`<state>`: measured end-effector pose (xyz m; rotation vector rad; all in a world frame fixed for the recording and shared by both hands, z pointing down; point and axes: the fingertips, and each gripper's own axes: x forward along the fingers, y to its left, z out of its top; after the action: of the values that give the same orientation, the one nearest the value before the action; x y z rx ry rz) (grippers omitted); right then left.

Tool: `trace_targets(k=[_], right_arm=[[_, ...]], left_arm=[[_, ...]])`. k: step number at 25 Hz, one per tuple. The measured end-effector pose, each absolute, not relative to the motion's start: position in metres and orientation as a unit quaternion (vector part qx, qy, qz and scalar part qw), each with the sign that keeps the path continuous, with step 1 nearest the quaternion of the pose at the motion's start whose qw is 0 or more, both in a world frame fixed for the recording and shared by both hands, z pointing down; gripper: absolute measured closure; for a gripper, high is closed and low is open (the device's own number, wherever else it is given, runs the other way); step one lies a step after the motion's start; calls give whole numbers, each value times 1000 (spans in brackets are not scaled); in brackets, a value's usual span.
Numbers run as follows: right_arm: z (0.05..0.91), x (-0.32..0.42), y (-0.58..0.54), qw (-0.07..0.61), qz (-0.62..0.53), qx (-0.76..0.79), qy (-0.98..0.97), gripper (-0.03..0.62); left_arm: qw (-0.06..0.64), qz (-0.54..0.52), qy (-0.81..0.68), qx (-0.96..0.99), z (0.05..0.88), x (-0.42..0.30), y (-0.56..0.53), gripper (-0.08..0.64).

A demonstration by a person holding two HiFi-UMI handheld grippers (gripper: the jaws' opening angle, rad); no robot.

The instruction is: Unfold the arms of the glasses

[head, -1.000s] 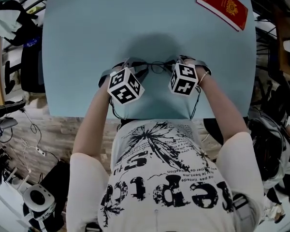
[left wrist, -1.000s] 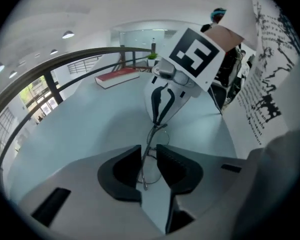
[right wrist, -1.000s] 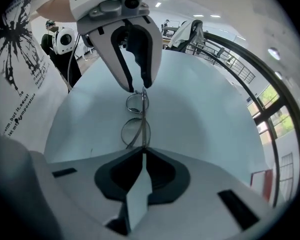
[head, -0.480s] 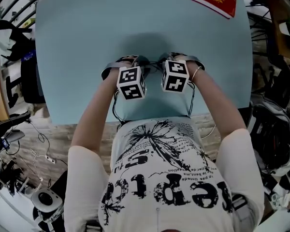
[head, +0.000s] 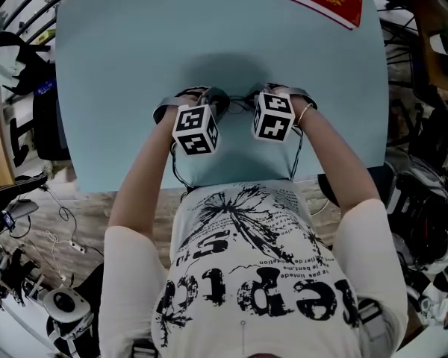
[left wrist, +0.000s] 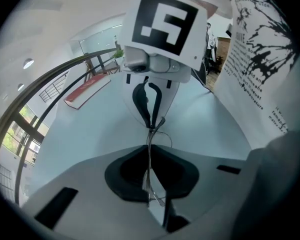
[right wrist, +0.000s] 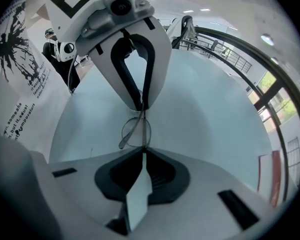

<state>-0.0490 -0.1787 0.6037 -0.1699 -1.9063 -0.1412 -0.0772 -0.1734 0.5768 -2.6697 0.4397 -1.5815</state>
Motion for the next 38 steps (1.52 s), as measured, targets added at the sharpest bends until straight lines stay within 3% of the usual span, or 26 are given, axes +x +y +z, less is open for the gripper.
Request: trace_targets(k=[17,38], right_arm=[[600,-54,-179,591,-84,-70,-800,557],[601,-54,-178,623,-78,-25,-778,555]], left_arm=[[20,-462,189,-866,538,-114,-164,534],[-47,-370,233,-898,524,-156,-152,534]])
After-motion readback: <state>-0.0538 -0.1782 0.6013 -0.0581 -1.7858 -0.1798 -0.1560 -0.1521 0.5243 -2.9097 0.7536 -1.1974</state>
